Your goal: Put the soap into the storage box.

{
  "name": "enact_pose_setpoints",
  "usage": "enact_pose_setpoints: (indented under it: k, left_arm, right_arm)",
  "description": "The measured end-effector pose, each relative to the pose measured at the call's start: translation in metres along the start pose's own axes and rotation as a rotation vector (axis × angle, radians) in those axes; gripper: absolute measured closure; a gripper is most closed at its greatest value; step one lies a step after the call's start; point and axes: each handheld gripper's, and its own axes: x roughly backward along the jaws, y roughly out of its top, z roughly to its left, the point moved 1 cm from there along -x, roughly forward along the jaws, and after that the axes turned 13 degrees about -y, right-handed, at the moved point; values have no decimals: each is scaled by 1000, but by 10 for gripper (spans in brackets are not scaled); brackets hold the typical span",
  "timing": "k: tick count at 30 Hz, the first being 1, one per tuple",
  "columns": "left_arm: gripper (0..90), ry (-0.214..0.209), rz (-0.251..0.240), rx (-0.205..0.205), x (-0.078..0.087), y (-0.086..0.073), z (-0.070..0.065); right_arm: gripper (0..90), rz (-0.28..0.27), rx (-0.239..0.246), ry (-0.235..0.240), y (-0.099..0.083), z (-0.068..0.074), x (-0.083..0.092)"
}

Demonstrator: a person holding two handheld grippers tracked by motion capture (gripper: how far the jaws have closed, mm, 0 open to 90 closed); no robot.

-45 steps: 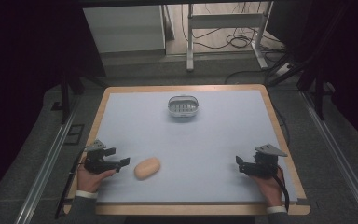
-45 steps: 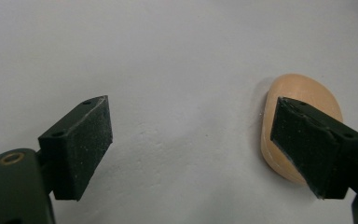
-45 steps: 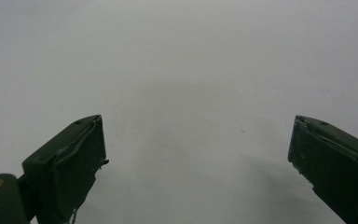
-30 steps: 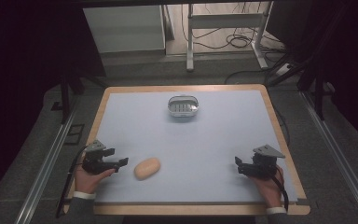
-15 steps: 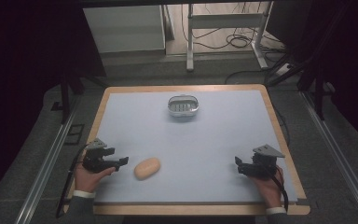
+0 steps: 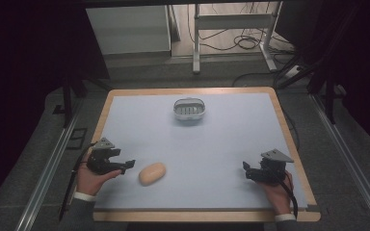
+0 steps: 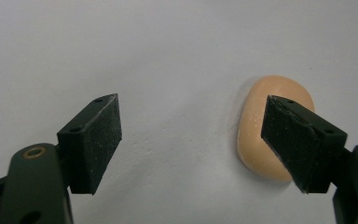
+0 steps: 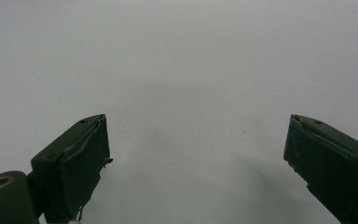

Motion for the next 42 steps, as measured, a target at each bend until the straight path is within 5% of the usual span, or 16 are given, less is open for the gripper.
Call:
enact_pose_setpoints:
  k: [28, 42]
  left_arm:
    - [204, -31, 127, -108, -19, 31, -27]
    - [208, -62, 197, -133, -32, 29, -36]
  right_arm:
    - [71, -14, 2, -14, -1, 1, 2]
    - [71, -9, 8, -16, -1, 1, 1]
